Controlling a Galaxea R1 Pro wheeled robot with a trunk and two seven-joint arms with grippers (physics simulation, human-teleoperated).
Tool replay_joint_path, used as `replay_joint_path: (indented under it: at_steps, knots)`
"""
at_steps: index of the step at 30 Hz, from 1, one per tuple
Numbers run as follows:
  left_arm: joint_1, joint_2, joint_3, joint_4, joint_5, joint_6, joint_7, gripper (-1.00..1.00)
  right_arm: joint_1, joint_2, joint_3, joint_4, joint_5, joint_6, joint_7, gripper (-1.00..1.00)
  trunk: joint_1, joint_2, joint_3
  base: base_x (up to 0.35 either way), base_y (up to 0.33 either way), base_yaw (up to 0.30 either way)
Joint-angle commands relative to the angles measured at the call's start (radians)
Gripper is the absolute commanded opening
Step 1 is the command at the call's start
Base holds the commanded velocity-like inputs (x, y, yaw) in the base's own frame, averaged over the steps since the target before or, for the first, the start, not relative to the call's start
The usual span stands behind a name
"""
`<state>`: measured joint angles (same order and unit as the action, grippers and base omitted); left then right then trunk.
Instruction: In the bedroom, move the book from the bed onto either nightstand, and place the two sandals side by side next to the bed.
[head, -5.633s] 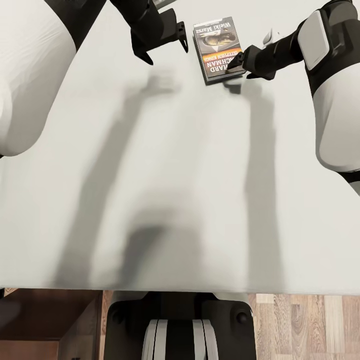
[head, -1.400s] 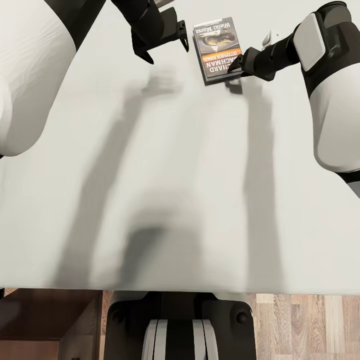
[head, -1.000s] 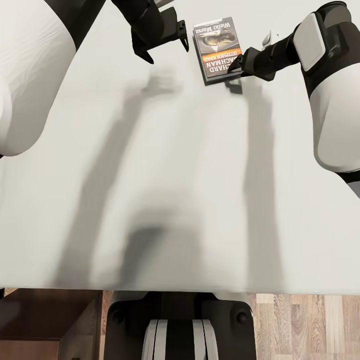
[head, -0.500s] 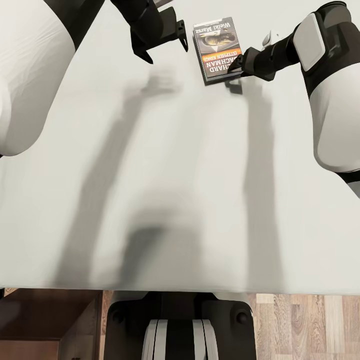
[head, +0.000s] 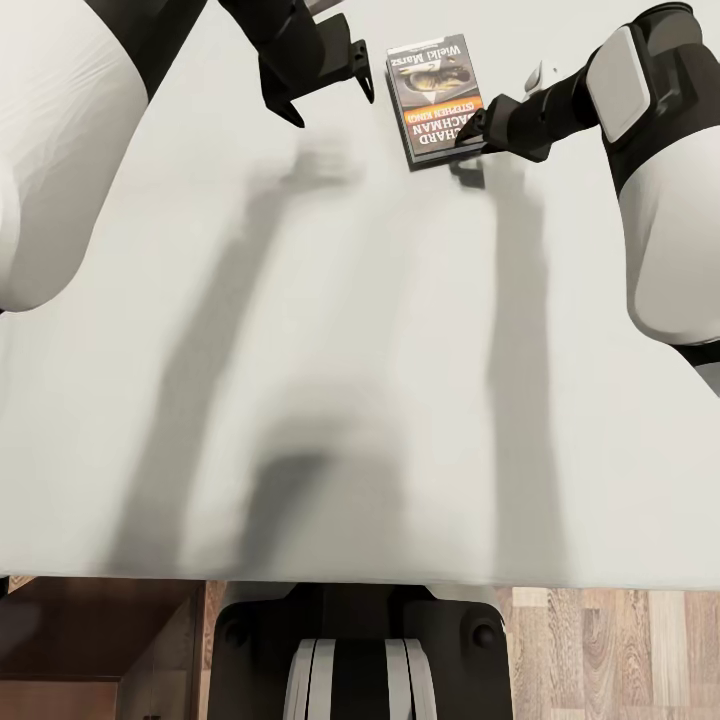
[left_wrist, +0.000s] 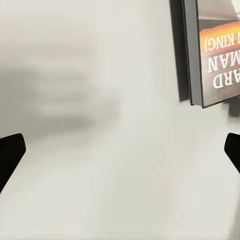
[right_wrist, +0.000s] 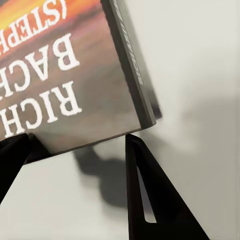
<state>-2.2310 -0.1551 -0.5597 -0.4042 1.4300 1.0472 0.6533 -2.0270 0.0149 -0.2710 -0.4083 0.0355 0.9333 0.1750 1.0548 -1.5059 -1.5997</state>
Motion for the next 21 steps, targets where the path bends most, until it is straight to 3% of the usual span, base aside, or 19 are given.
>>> replay_joint_path:
  at_steps: [1, 21]
  knots:
    - [-0.001, 0.001, -0.006, -0.001, 0.011, 0.000, 0.007, 1.00, 0.000, 0.001, -0.005, 0.004, 0.024, 0.003, 0.003, -1.00, 0.001, 0.000, 0.000, 0.000, 0.000, 0.000]
    - [0.046, 0.008, -0.002, -0.004, 0.012, 0.000, -0.005, 1.00, -0.001, 0.000, -0.016, 0.002, 0.021, 0.011, 0.003, -1.00, 0.001, 0.000, 0.000, 0.000, 0.000, 0.000]
